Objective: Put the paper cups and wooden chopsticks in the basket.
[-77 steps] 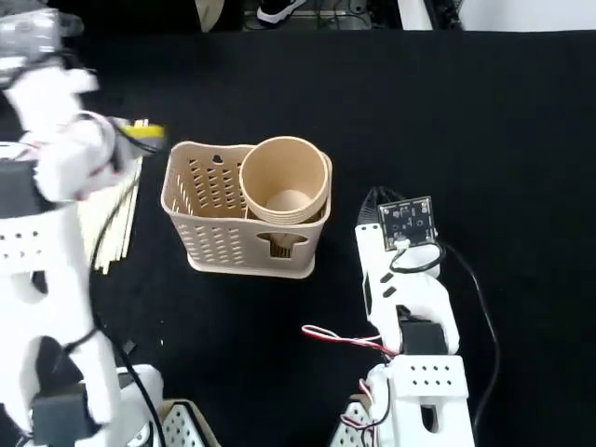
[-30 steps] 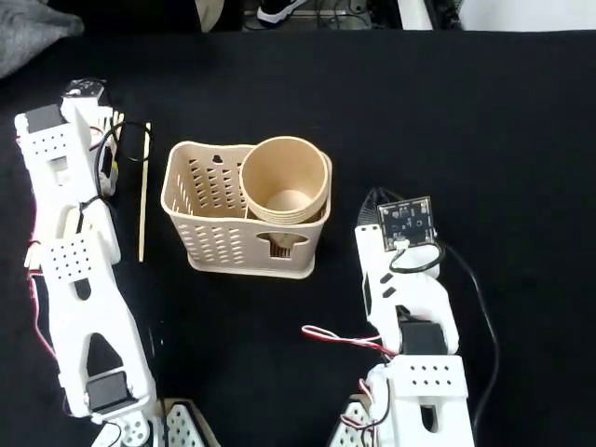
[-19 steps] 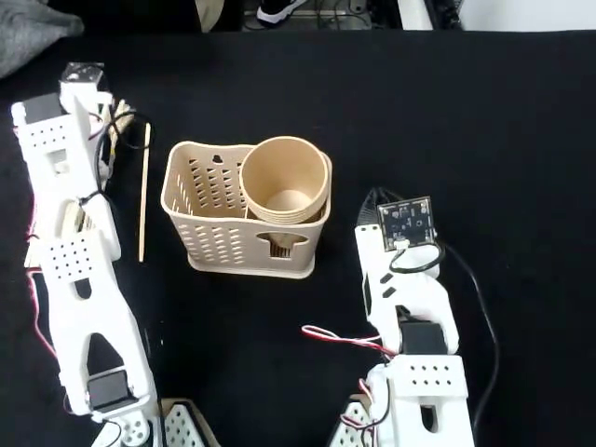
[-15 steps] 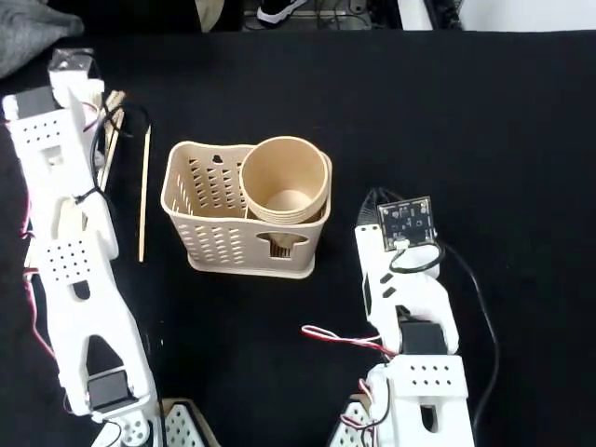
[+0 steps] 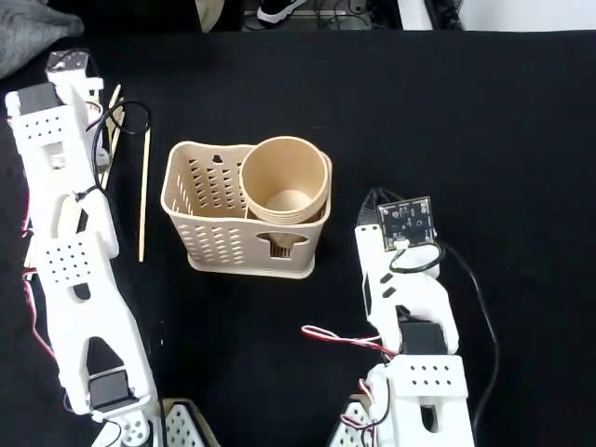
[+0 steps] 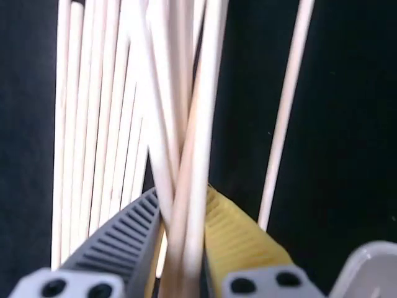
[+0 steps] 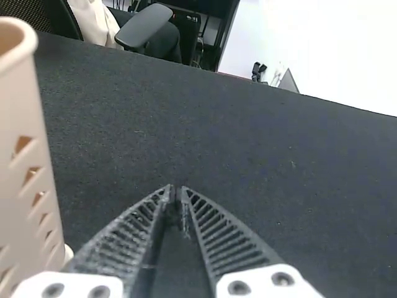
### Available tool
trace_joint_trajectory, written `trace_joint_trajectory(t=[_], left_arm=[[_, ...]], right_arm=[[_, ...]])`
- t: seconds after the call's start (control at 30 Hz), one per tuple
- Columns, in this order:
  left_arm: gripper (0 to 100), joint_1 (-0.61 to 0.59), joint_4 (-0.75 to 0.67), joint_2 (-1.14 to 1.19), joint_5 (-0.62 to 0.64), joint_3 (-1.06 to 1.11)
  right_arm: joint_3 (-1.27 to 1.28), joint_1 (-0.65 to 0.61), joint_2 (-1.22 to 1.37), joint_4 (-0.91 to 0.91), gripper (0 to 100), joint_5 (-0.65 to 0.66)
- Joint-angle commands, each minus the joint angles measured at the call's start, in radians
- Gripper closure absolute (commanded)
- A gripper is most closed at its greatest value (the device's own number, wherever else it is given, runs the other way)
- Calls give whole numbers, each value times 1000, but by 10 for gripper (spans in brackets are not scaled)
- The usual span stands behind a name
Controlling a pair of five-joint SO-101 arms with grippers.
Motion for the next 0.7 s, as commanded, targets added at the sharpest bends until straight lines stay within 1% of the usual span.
trace_joint_trajectory(t=[0.0, 0.13, 0.27, 0.4, 0.67], left_arm=[[972, 15, 6, -222, 9, 116], [972, 42, 5, -436, 6, 337], [972, 50, -2, -618, 6, 493], [972, 41, -2, -710, 5, 553], [972, 41, -2, -787, -9, 616]], right_arm=[[-4, 9, -1, -2, 987, -5], [-4, 9, -1, -3, 987, -3], [-4, 9, -1, -2, 987, -3], [-4, 9, -1, -2, 987, -3], [-4, 9, -1, -2, 987, -3]])
